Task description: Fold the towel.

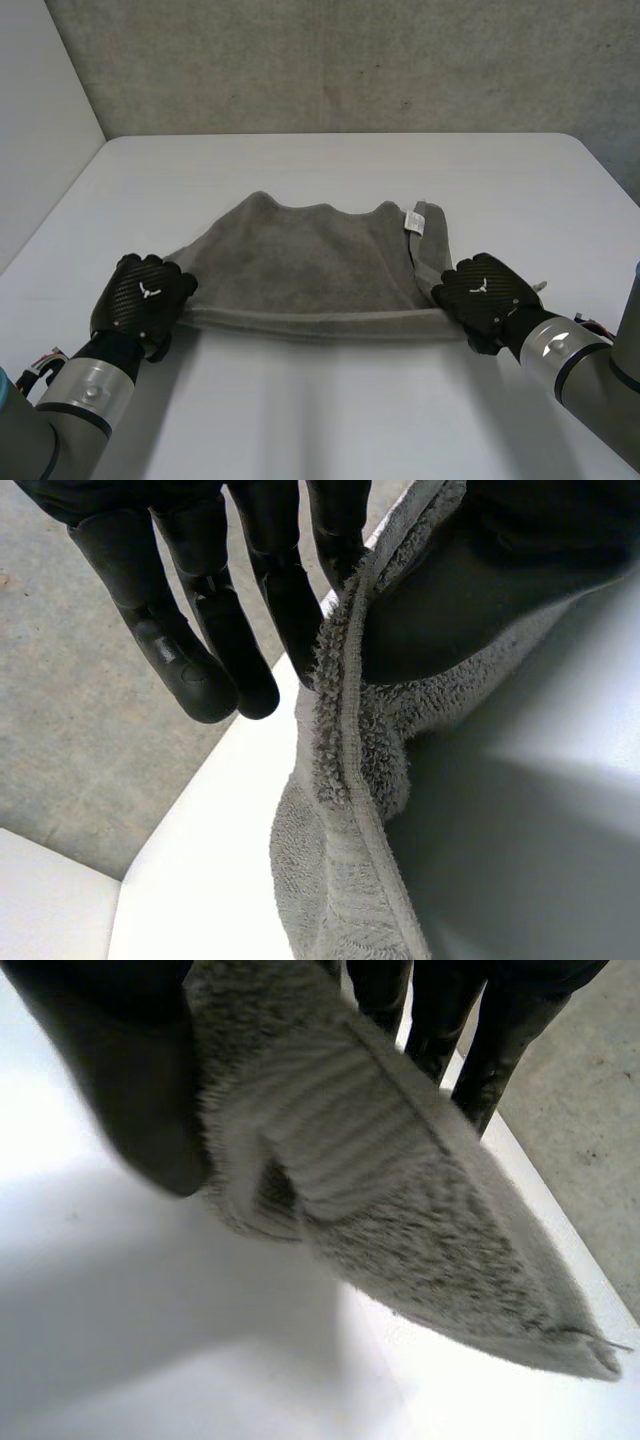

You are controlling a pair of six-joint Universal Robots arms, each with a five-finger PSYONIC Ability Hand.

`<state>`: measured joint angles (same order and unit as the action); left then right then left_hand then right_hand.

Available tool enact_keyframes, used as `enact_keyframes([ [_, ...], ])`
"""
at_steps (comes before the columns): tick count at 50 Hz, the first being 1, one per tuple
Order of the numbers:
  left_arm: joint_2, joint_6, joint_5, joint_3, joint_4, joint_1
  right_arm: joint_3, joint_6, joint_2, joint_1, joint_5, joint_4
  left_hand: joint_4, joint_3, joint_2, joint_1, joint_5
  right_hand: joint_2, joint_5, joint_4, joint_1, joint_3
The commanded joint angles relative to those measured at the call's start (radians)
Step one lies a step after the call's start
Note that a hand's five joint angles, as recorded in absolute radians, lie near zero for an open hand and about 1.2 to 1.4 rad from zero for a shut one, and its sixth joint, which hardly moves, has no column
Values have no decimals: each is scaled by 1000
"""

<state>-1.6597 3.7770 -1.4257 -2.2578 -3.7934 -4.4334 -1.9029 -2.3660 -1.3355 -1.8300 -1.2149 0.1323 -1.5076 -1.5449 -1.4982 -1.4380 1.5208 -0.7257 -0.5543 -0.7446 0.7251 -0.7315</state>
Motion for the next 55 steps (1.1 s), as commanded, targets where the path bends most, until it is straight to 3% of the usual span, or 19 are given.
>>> enact_keyframes([
  [1,-51,-5,-2,-3,-61,-1,4,-29,3,31,3,-10,111,149,102,42,-299,162,165,181,-162,168],
  [5,-57,-5,-2,-6,-68,-1,8,-32,-8,81,6,-20,111,149,102,42,-299,218,221,237,-217,224],
  [15,-57,-6,-5,-9,-68,-7,2,-30,-20,110,55,-45,111,149,102,42,-299,80,83,99,-79,86],
  [20,-58,-6,-5,-8,-68,-7,2,-32,-20,110,61,-45,111,149,102,42,-299,-190,-187,-171,191,-184],
  [22,-60,-6,-4,-8,-68,-7,-4,-36,-27,110,69,-45,111,149,102,42,-299,-590,-587,-571,591,-584],
  [24,-61,-6,-4,-8,-68,-7,-5,-36,-30,110,74,-45,111,149,102,42,-299,-670,-667,-651,670,-664],
  [26,-64,-6,-4,-6,-69,-9,-5,-36,-34,110,80,-43,205,242,196,135,-393,-671,-667,-652,671,-665],
  [28,-86,-3,-2,0,-69,-9,-5,-38,-43,117,87,-40,619,657,610,550,-807,-671,-667,-652,671,-665],
  [29,-86,-3,-2,0,-69,-9,-5,-38,-44,117,87,-40,622,659,612,552,-809,-671,-667,-652,671,-665],
  [31,-121,4,-1,12,-69,-10,-4,-36,-44,126,87,-36,929,966,920,860,-1117,-671,-667,-652,671,-665],
  [37,-175,4,-1,41,-63,-30,7,-36,-42,181,80,-22,933,970,924,863,-1121,-671,-667,-652,671,-665],
  [42,-189,6,2,44,-57,-93,10,-38,-40,202,74,3,915,953,906,846,-1103,-671,-667,-652,671,-665],
  [53,-180,4,2,37,-38,-98,4,-45,-30,196,71,17,883,920,874,813,-1071,-671,-667,-652,671,-665],
  [55,-178,3,2,38,-26,-98,4,-50,-27,198,69,20,778,815,769,708,-966,-671,-667,-652,671,-665],
])
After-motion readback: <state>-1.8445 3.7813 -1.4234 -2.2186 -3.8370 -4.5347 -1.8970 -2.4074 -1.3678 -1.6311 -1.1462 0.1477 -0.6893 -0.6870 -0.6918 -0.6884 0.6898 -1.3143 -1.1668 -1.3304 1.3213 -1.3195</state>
